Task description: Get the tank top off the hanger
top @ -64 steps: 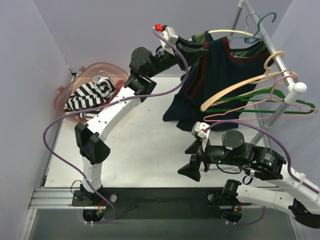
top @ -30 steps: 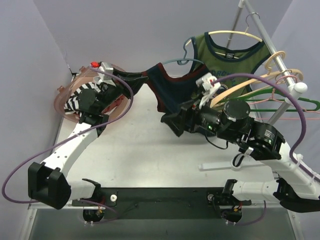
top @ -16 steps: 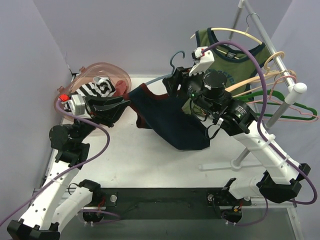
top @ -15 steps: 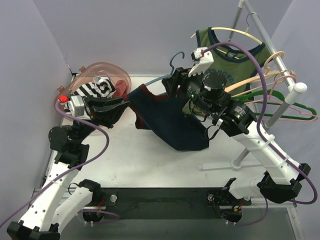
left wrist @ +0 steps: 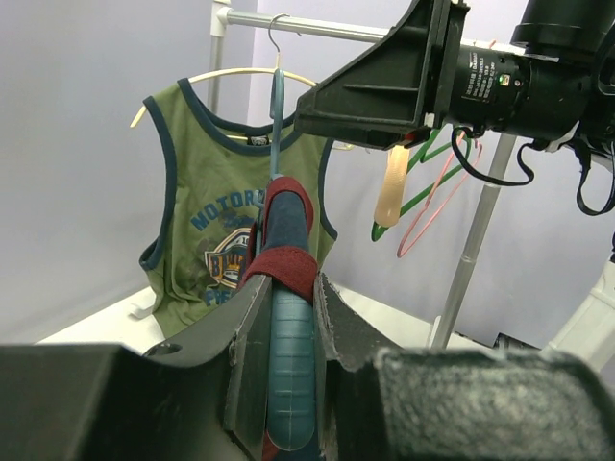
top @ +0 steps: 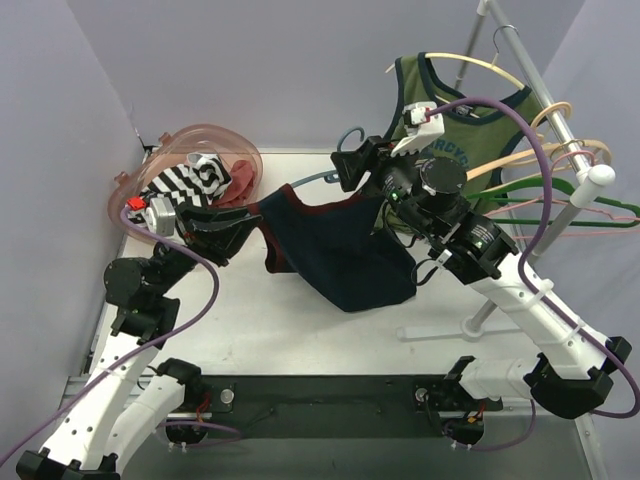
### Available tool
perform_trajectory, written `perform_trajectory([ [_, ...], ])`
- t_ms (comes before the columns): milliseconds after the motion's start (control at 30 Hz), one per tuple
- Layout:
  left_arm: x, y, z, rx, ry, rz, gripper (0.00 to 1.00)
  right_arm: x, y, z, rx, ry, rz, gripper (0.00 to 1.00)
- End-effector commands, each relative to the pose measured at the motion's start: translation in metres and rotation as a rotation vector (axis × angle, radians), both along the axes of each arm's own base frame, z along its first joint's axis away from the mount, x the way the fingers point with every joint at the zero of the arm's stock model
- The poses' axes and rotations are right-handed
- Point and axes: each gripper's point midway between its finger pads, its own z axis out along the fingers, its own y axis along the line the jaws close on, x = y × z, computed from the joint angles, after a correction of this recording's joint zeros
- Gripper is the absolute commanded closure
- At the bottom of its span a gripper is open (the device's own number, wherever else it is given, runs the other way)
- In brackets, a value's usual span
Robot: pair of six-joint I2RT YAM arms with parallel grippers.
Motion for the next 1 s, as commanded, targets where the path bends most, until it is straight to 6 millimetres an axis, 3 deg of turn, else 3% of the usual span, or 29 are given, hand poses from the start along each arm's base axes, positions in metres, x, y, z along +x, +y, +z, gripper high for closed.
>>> perform_trajectory([
  [0,-0.018,0.008,0.029,-0.048,-0.089,0.005,1.0,-0.002,-0.014,0.029,0.091,-0.062,-0.044,0.49],
  [167,-0.024,0.009,0.034,-0.077,-0.088,-0.014,1.0,0.0,-0.007,0.018,0.089,-0.037,-0.027,0.5],
  [567,-0.047,0.009,0.05,-0.18,-0.125,-0.122,1.0,0.012,0.005,0.012,0.079,-0.013,-0.014,0.53],
  [733,-0.046,0.009,0.045,-0.181,-0.111,-0.122,1.0,0.011,0.008,0.017,0.09,-0.019,0.001,0.73],
  [833,-0.046,0.01,0.043,-0.18,-0.111,-0.113,1.0,0.009,0.008,0.023,0.11,-0.035,0.01,0.77],
  [900,-0.047,0.01,0.043,-0.18,-0.11,-0.115,1.0,0.008,0.011,0.023,0.114,-0.045,0.028,0.76],
  [933,-0.048,0.01,0.044,-0.183,-0.112,-0.117,1.0,0.005,0.01,0.029,0.138,-0.068,0.037,0.71],
  [967,-0.048,0.011,0.044,-0.186,-0.111,-0.12,1.0,0.005,0.012,0.022,0.134,-0.067,0.047,0.66],
])
